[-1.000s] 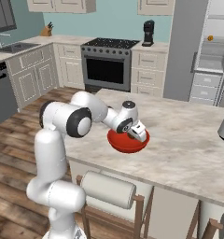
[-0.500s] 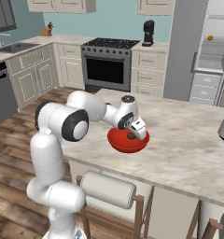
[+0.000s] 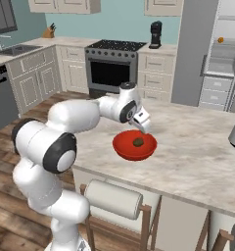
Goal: Retrieve the kiwi and orange from the fridge and place them into the bowl on the dining table.
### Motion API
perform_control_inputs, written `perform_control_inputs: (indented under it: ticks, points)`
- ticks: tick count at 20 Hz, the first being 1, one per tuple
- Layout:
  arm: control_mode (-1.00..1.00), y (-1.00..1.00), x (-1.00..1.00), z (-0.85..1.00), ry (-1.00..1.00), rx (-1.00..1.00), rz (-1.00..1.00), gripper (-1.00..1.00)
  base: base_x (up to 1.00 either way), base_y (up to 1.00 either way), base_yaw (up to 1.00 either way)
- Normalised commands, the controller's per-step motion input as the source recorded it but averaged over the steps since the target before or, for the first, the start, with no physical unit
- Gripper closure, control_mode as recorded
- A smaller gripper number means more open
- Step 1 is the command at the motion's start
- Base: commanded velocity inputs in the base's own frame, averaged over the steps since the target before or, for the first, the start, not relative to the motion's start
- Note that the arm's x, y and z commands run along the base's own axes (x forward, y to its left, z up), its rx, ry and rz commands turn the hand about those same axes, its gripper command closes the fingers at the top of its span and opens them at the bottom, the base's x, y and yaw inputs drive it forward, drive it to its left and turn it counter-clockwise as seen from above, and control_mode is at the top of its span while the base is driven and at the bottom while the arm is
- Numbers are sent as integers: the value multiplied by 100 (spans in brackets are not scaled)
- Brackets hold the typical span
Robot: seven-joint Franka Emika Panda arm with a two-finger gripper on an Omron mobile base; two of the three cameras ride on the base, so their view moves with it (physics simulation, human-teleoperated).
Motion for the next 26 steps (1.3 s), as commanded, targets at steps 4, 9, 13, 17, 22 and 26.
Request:
perform_control_inputs:
  ticks: [4,9,13,17,22,26]
  points:
    - [-100,55,-79,83,0,-16,8,-100,0,0,0]
    - [-100,81,-87,54,3,-20,12,-100,0,0,0]
    - [-100,93,-100,44,7,-21,18,-100,0,0,0]
    - [-100,89,-100,46,3,-20,24,-100,0,0,0]
    - [-100,67,-100,29,0,-17,25,-100,0,0,0]
    - [-100,30,-100,32,-4,-10,24,-100,0,0,0]
